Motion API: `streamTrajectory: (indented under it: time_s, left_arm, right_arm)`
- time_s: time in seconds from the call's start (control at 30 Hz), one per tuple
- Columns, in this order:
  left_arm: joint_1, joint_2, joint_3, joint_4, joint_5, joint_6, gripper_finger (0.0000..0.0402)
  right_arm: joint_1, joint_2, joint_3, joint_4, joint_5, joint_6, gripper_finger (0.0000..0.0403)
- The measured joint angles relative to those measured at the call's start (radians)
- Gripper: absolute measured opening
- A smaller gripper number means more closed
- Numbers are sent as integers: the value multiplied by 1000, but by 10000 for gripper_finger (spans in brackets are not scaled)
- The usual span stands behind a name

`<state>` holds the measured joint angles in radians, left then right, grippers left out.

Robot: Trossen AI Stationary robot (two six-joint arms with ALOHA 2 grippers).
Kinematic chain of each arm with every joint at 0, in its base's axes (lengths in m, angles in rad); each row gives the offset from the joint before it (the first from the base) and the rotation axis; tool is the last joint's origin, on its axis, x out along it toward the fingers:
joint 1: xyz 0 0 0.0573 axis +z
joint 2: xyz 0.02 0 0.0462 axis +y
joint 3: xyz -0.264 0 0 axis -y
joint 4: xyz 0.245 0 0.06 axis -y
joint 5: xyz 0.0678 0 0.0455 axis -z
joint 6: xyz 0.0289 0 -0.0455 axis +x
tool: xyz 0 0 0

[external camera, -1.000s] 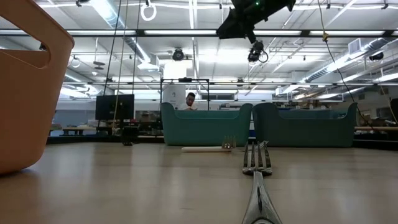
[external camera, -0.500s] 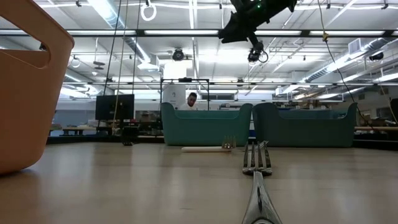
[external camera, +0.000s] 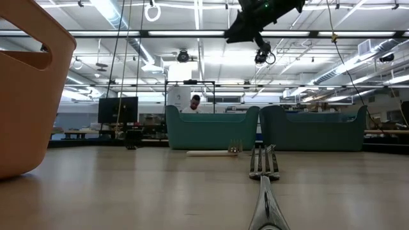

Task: Sort silverware by color (type)
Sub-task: Put the black fork into the orange bin, then put the white fork into the green bin

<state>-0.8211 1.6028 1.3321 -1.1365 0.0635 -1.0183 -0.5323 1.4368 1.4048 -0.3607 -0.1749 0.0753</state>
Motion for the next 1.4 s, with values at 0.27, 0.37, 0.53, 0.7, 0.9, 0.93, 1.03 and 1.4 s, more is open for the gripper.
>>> streamTrajectory:
  time_s: [0.27,0.37,0.53,0.7,0.9,0.93,1.03,1.4]
  left_arm:
    - [-1,104,-44,78,37,-55,14]
    - [-1,113,-79,105,53,-126,15]
    - [20,113,-136,104,140,-205,47]
    - [26,112,-142,108,204,-196,93]
    - [40,92,-72,89,197,-242,112]
    - [44,83,-52,71,182,-253,113]
    - [56,50,24,-8,121,-270,113]
    - [244,-42,355,-390,-335,-228,114]
  right_arm:
    - [1,0,0,-1,-18,3,129]
    - [1,0,0,-1,-40,3,129]
    - [1,0,0,-2,-55,3,129]
    - [1,0,0,-3,-55,1,129]
    - [-3,-5,0,-59,-55,-37,129]
    - [-5,-11,0,-74,-55,-52,129]
    - [-6,-39,0,-116,-61,-91,129]
    - [15,-122,0,-269,-107,-138,129]
